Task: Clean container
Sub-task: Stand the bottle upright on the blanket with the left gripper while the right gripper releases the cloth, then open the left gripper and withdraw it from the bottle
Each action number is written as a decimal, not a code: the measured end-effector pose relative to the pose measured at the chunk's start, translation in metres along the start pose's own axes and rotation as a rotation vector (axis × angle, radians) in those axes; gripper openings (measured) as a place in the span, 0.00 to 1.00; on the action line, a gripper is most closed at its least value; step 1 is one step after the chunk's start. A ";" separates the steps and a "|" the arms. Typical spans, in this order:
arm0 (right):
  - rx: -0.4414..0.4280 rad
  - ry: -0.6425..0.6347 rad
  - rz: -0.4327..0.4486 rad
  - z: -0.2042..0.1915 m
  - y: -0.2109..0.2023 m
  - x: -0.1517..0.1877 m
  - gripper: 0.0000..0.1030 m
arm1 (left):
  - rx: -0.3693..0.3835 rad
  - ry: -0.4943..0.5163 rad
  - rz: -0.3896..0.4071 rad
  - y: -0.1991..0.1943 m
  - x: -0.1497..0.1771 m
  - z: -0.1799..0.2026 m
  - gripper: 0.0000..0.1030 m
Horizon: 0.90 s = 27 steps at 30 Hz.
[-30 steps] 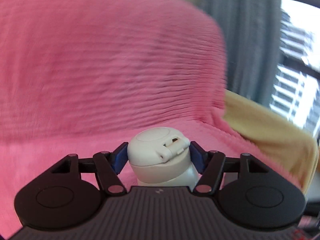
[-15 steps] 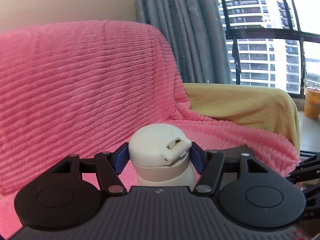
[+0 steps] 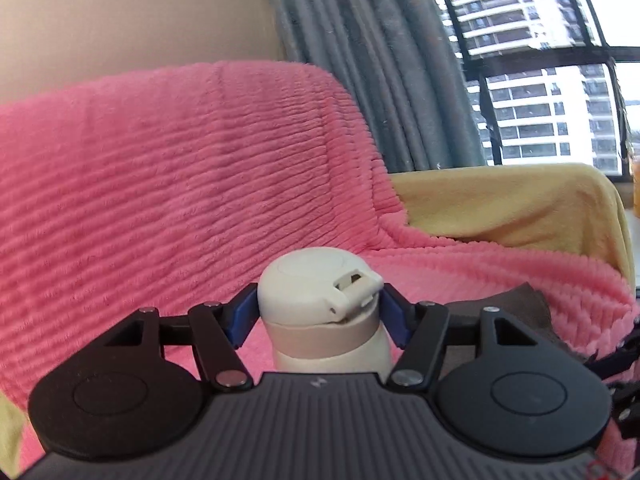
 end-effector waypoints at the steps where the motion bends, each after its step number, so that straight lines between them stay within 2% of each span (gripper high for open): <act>1: 0.001 -0.001 0.000 -0.001 -0.001 0.000 0.22 | 0.002 -0.034 -0.008 0.000 0.001 -0.004 0.64; 4: -0.004 0.004 0.008 -0.003 -0.006 -0.002 0.22 | -0.008 -0.068 -0.031 0.000 0.003 -0.009 0.67; 8: -0.007 0.012 0.017 -0.003 -0.011 -0.003 0.22 | 0.014 -0.096 -0.041 -0.002 0.004 -0.007 0.76; 16: -0.002 0.022 0.025 -0.002 -0.016 -0.004 0.22 | 0.015 -0.139 -0.060 -0.001 0.004 -0.009 0.78; 20: 0.006 0.055 0.026 -0.005 -0.035 -0.005 0.22 | 0.018 -0.160 -0.061 -0.003 0.004 -0.010 0.78; 24: 0.014 0.087 0.027 -0.007 -0.053 -0.006 0.22 | 0.004 -0.178 -0.076 -0.020 0.008 -0.011 0.78; 27: 0.020 0.111 0.028 -0.009 -0.067 -0.007 0.22 | -0.009 -0.239 -0.137 -0.040 0.017 -0.013 0.78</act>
Point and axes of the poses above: each gripper's, at about its wrist camera, not at the fingertips, and y roughly the way its jaws point, z to its right, x to its underside, the point moved 9 cm from there along y, roughly the way its jaws point, and after that the axes turned 7 degrees about x, right-handed, at the moved point
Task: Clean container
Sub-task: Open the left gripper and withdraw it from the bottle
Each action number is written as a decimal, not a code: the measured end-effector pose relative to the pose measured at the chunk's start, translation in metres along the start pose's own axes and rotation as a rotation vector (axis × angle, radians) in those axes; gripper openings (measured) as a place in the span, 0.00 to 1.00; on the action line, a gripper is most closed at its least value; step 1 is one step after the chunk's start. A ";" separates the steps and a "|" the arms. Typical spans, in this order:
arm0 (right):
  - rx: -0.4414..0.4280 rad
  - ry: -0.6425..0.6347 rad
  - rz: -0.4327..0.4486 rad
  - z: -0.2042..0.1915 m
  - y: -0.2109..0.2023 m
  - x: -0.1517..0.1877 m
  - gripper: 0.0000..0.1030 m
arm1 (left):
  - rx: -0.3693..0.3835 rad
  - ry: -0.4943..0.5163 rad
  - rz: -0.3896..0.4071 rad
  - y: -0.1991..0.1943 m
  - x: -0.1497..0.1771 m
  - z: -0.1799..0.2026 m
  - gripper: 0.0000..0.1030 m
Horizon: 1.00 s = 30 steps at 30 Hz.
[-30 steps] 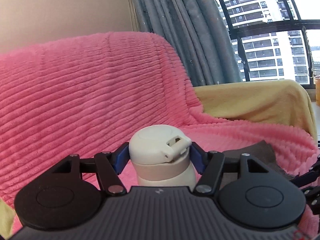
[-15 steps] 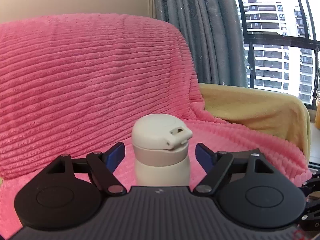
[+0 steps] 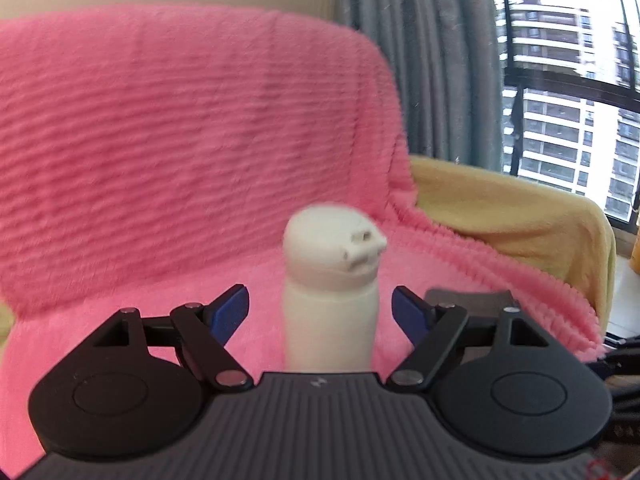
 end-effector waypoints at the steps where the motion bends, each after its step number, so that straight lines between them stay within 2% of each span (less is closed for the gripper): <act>1: 0.002 0.008 0.000 -0.001 -0.005 0.000 0.22 | -0.011 -0.012 -0.034 -0.006 0.005 0.000 0.78; 6: 0.013 0.049 0.002 -0.003 -0.028 -0.002 0.26 | -0.075 -0.060 -0.209 -0.030 0.027 0.004 0.85; 9: 0.019 0.073 0.002 -0.005 -0.041 -0.002 0.26 | -0.106 -0.090 -0.255 -0.050 0.031 0.010 0.85; 21: 0.032 0.179 0.006 -0.005 -0.100 -0.002 0.26 | -0.152 -0.025 -0.250 -0.124 0.023 0.049 0.98; 30: 0.041 0.184 0.048 -0.023 -0.135 -0.007 0.26 | -0.122 -0.108 -0.240 -0.161 0.027 0.046 1.00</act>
Point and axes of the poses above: each gripper's, at about its wrist camera, not at the fingertips, and y roughly the way its jaws point, z to its right, x to its underside, the point moved 9 cm from there along y, roughly the way its jaws point, and after that the axes turned 7 degrees about x, right-handed, at the moved point
